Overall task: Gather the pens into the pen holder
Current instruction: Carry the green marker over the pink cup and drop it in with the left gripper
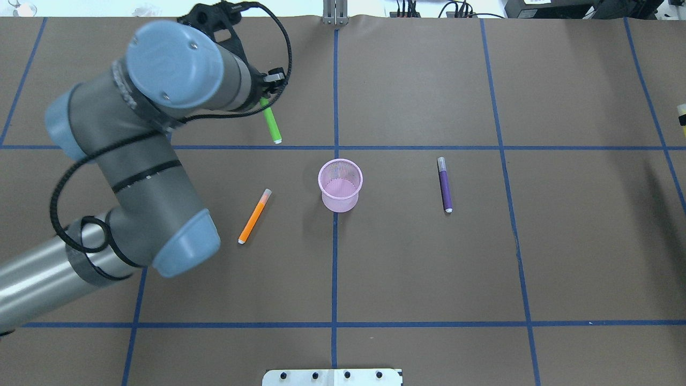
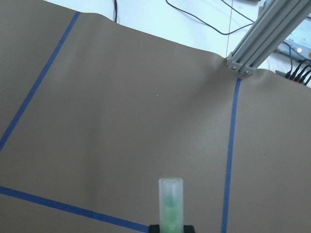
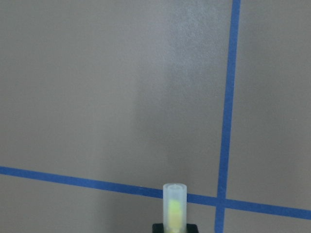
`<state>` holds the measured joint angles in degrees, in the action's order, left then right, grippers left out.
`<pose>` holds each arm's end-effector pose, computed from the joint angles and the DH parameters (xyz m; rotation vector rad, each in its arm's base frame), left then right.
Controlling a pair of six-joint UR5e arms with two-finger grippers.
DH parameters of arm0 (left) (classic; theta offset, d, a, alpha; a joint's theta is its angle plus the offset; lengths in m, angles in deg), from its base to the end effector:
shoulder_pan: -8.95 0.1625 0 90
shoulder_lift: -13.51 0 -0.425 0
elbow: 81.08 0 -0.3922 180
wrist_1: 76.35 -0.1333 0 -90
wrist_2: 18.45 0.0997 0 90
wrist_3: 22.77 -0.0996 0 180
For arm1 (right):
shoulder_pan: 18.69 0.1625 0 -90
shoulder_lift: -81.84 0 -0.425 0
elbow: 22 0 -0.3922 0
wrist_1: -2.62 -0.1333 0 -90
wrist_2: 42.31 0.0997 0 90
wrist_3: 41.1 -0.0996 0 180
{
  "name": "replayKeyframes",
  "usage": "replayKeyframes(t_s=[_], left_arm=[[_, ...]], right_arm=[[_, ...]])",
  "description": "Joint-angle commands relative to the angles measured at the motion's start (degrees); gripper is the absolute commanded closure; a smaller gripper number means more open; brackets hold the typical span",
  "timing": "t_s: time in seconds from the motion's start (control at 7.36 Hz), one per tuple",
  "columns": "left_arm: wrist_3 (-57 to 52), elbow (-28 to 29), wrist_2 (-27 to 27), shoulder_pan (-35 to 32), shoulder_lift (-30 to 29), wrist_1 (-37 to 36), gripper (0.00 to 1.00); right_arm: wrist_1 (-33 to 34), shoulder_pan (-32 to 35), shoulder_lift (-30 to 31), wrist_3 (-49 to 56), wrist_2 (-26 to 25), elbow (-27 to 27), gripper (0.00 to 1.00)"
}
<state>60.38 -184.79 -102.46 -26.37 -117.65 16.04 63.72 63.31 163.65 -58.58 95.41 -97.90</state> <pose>0.4413 -0.4888 0.1314 0.4538 0.9078 -0.5063 -0.0201 -0.5714 0.6463 0.1870 -0.8834 -0.0130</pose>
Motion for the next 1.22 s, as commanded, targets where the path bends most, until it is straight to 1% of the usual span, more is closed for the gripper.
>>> replayKeyframes(t_s=[0.0,0.14,0.27,0.68,0.95,1.09], left_arm=[[3.58,0.44,14.81,9.29,-1.73,0.16,1.00],[5.60,1.40,17.88,11.31,-1.82,0.42,1.00],[5.70,3.85,21.31,12.63,-3.65,0.51,1.00],[5.97,10.70,24.23,12.73,-7.61,0.51,1.00],[7.29,15.80,26.16,13.34,-8.06,4.97,1.00],[7.37,16.70,26.96,14.39,-8.06,5.17,1.00]], right_arm=[[5.41,-0.08,-0.77,-0.89,0.18,-4.32,1.00],[9.09,-0.08,-2.43,-0.90,1.14,-5.21,1.00],[10.78,-0.08,-3.31,-1.16,1.23,-6.18,1.00],[10.80,-0.17,-3.59,-1.86,1.32,-7.41,1.00],[10.89,-0.26,-3.59,-1.86,1.32,-7.94,1.00],[10.89,-0.26,-3.67,-1.86,1.32,-8.03,1.00]])
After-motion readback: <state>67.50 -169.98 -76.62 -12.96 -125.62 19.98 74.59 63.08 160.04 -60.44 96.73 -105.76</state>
